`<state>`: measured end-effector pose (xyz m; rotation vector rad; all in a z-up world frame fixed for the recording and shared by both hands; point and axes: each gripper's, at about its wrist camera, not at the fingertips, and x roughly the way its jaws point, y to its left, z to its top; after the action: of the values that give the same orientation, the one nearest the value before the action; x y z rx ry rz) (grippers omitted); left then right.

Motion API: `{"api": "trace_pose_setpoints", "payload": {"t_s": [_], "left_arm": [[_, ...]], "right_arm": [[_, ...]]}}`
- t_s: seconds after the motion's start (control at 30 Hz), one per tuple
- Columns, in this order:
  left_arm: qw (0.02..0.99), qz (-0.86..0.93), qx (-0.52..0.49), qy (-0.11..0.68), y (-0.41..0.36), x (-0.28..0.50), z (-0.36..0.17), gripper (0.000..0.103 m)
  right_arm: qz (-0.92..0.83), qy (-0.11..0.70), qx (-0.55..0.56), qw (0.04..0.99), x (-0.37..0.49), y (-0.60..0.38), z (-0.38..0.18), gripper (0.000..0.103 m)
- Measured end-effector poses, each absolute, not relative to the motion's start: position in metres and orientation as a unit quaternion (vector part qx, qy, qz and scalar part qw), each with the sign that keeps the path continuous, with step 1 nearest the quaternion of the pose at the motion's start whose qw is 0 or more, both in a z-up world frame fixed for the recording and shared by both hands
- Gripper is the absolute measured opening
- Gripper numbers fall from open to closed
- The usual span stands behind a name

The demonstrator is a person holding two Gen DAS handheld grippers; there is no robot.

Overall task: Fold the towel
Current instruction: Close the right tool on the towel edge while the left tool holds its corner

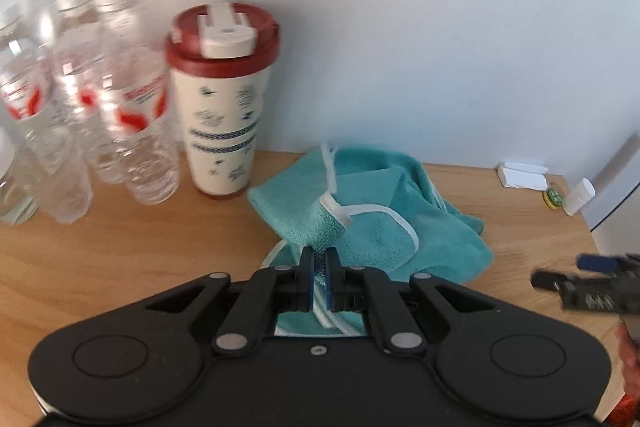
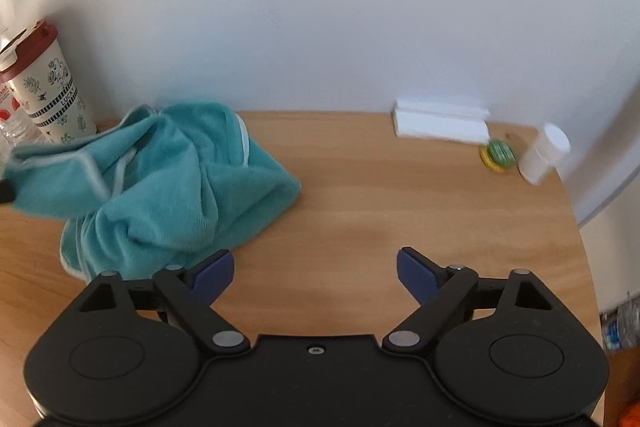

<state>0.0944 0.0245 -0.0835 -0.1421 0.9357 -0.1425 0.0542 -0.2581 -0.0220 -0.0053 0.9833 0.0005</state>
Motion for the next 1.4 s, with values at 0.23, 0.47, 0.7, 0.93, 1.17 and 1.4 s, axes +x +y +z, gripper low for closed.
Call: {"api": "trace_pose_setpoints", "payload": {"t_s": [0.23,0.47,0.7,0.93,1.17,1.4], "left_arm": [[0.885,-0.022,-0.085,0.457,0.053,0.073,-0.077,0.005],[0.886,0.016,-0.091,0.454,0.076,0.051,-0.067,0.005],[0.880,0.033,-0.106,0.461,0.093,0.027,-0.067,0.005],[0.870,0.032,-0.107,0.481,0.104,0.013,-0.078,0.006],[0.878,-0.010,-0.084,0.472,0.098,0.050,-0.077,0.040],[0.877,-0.063,-0.051,0.473,0.098,0.101,-0.073,0.047]], "right_arm": [[0.062,0.473,0.010,0.879,0.106,-0.245,-0.045,0.088],[0.121,0.514,0.025,0.849,0.129,-0.226,-0.073,0.057],[0.167,0.543,-0.004,0.823,0.108,-0.217,-0.070,0.013],[0.156,0.546,-0.039,0.822,0.072,-0.221,-0.068,0.016],[0.222,0.507,-0.026,0.832,0.039,-0.198,-0.054,0.039],[0.323,0.456,-0.048,0.828,0.012,-0.131,-0.060,0.048]]}}
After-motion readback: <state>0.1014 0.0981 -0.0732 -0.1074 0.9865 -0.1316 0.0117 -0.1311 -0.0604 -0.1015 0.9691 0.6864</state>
